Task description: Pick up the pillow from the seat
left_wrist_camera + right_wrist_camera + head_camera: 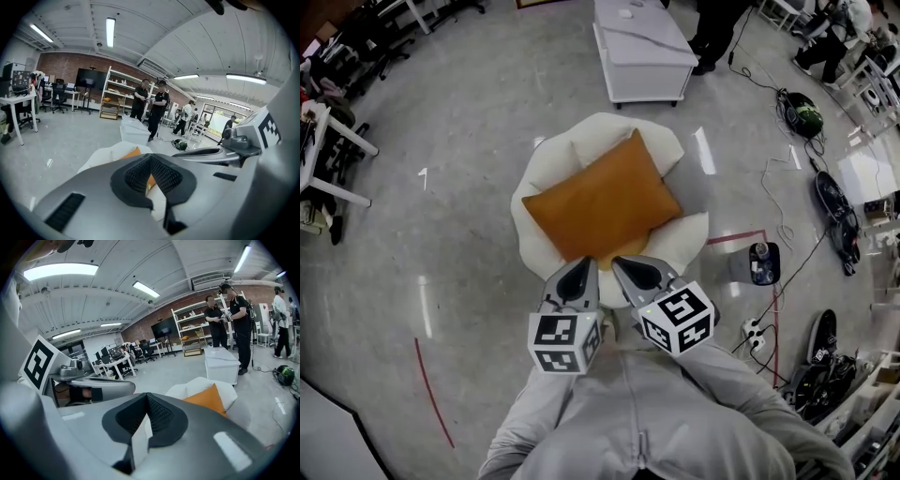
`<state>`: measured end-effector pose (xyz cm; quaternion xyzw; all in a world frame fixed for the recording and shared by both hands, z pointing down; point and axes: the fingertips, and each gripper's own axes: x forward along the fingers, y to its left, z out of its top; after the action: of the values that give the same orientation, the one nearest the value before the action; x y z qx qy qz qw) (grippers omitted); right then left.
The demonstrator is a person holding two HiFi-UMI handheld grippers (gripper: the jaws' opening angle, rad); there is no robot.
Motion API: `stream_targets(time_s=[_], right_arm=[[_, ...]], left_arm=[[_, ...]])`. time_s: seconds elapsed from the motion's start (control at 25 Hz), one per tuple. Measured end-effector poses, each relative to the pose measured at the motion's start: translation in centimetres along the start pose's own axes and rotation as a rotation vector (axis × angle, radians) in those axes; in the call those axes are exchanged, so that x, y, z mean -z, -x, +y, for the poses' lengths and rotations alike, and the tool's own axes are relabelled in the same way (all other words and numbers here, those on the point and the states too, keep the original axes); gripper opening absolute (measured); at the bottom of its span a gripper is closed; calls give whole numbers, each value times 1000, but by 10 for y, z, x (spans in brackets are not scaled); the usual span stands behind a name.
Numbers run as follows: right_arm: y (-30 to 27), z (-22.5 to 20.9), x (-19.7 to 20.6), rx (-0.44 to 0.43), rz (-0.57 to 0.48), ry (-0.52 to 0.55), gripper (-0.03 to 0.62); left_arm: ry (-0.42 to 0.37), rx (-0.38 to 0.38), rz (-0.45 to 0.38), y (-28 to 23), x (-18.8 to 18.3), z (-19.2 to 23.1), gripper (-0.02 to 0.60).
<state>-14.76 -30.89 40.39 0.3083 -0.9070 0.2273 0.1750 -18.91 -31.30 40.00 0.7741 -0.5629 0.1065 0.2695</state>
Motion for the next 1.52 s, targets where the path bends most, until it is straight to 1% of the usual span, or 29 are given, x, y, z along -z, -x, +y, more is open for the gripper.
stream_targets(time_s=[0.2, 0.48, 0.68, 0.84, 0.96, 1.16, 1.4, 1.52], right_arm=[[-20, -19, -7, 37, -2, -36, -2], [-41, -46, -13, 103, 8, -94, -2], [-48, -64, -9, 139, 25, -137, -2], [-55, -82, -1, 161, 37, -165, -2], [-64, -94, 10, 170, 51, -182, -2], [-76, -108, 36, 164, 95, -216, -2], [-88, -132, 60, 167, 90, -264, -2], [-93, -150, 75, 182, 79, -302, -2]], left_arm=[[-16, 24, 28, -23, -8, 17, 2], [-16, 72, 72, -55, -16, 32, 2], [-32, 106, 103, -78, -15, 35, 2], [-31, 105, 126, -96, -8, 42, 2], [-30, 93, 143, -108, 0, 50, 2], [-5, 73, 184, -124, 24, 59, 2], [1, 62, 228, -152, 55, 63, 2], [-17, 73, 247, -170, 71, 60, 3]])
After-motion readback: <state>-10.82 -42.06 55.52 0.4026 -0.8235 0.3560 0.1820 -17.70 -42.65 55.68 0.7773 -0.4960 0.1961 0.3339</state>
